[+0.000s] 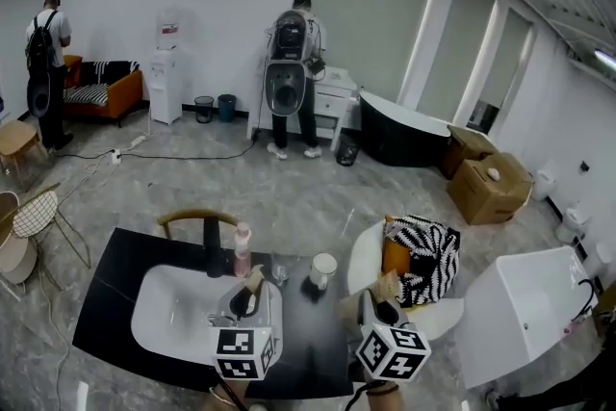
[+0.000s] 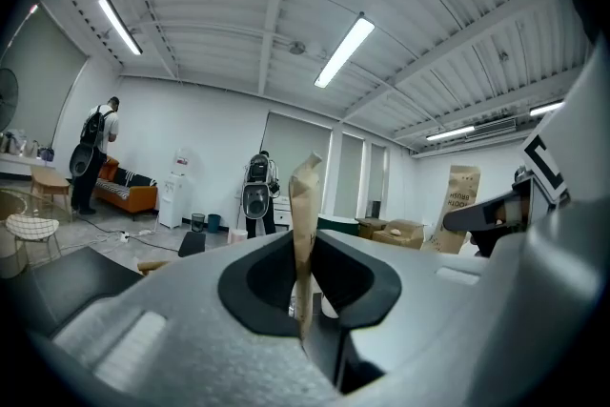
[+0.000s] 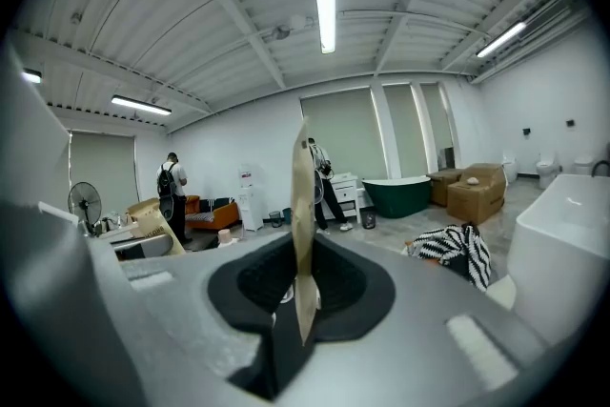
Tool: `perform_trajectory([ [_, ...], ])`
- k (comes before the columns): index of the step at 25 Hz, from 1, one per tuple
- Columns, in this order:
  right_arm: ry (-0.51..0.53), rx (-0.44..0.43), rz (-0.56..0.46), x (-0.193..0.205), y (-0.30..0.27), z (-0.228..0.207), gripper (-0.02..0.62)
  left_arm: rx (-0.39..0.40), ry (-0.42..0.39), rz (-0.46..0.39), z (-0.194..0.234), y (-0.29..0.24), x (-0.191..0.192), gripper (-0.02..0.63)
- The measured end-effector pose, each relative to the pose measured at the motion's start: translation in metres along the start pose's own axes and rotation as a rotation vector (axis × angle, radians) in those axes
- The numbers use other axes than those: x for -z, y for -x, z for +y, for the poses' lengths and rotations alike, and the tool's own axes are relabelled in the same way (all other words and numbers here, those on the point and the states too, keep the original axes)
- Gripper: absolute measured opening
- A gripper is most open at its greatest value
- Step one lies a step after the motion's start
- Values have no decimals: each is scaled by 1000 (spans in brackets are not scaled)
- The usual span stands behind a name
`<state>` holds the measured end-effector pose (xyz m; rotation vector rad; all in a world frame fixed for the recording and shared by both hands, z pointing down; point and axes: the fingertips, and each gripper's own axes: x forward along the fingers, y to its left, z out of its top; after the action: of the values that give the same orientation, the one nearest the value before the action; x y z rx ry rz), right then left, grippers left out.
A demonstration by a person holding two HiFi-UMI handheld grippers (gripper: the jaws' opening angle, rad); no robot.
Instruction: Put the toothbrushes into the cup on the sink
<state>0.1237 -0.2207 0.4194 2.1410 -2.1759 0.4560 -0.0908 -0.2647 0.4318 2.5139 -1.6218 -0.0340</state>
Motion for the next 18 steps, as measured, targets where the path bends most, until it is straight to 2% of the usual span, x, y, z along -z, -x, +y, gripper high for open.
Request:
perform_trajectory([
  [8,-43,24,19,10,-25,-23,48,-6,-19,48,-1,-23,13,41],
  [18,-47,-39,22,-7,-54,-35,49,-65,-36,50,-8,-39,1,41],
])
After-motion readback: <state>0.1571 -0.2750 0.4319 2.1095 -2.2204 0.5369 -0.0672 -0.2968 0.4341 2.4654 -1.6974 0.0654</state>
